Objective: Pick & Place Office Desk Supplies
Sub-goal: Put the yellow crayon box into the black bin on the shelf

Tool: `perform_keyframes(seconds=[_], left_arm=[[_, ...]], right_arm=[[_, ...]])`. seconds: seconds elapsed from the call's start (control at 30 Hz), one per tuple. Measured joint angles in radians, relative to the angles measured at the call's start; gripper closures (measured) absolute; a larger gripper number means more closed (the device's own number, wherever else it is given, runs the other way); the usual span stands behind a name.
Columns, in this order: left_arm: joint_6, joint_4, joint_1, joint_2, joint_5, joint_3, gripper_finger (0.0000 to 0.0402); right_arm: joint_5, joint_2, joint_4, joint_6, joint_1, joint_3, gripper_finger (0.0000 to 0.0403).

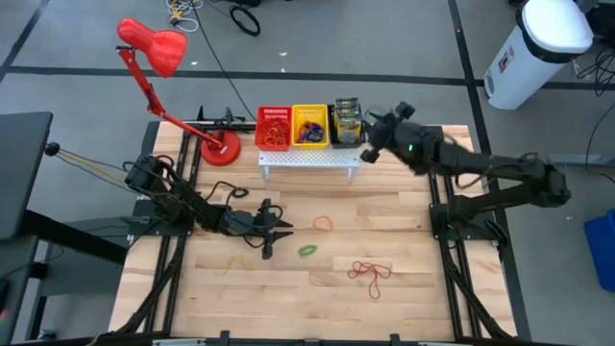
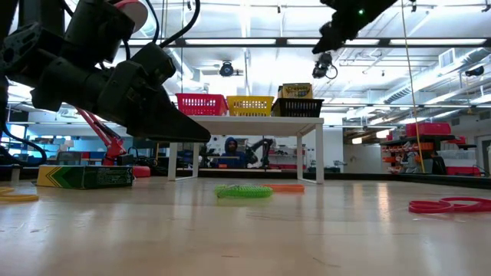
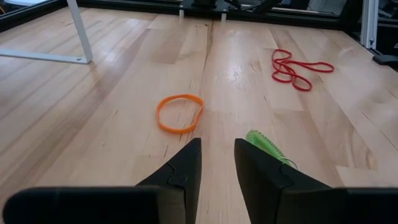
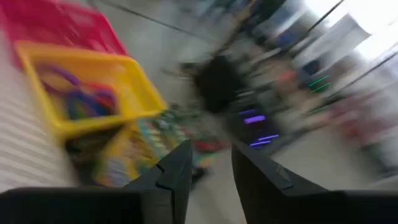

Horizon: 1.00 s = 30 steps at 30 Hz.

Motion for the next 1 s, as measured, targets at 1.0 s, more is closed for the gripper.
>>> perform_keyframes(seconds=[1.0], left_arm=[[0.037,-0.001,0.016,0.0,-0.001,0.0,0.0299]], right_arm=[[-0.709,0.34,-0.624,0.11,-0.403,0.464,0.0252]])
